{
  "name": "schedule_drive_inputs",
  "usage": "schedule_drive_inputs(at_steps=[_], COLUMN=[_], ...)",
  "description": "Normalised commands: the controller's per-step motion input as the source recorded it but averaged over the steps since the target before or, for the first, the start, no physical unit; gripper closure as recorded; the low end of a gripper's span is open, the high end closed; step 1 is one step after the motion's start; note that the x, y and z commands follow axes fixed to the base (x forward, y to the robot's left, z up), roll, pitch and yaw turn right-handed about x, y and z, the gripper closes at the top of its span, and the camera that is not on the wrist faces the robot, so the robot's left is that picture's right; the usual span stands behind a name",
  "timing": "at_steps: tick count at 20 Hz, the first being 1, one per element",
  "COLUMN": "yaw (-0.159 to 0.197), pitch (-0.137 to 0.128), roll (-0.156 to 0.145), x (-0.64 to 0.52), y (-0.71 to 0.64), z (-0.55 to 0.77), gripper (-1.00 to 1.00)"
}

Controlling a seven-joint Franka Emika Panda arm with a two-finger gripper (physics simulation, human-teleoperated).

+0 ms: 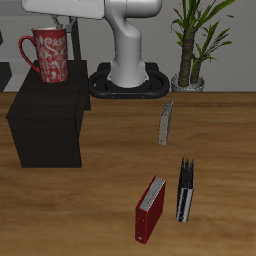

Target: Place the red mug on top of the shelf

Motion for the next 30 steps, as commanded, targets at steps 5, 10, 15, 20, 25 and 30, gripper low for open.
schedule_drive_inputs(at_steps=[5, 10, 15, 20, 25, 30], yaw=[-0.022, -0.012, -0.056, 0.004, -0.081, 0.0], pitch=[-0.014, 0.022, 0.046, 0.03, 0.027, 0.012], roll=[-0.014, -0.029, -0.027, -0.047, -0.012, -0.001], x=[-0.34, -0.05, 0.13, 0.11, 0.01, 0.02], y=[-0.2, -0.12, -0.04, 0.0, -0.02, 0.04], z=[0.01, -0.25, -0.4, -0.28, -0.05, -0.06], gripper=[1.0, 1.0, 1.0, 1.0, -1.0, -1.0])
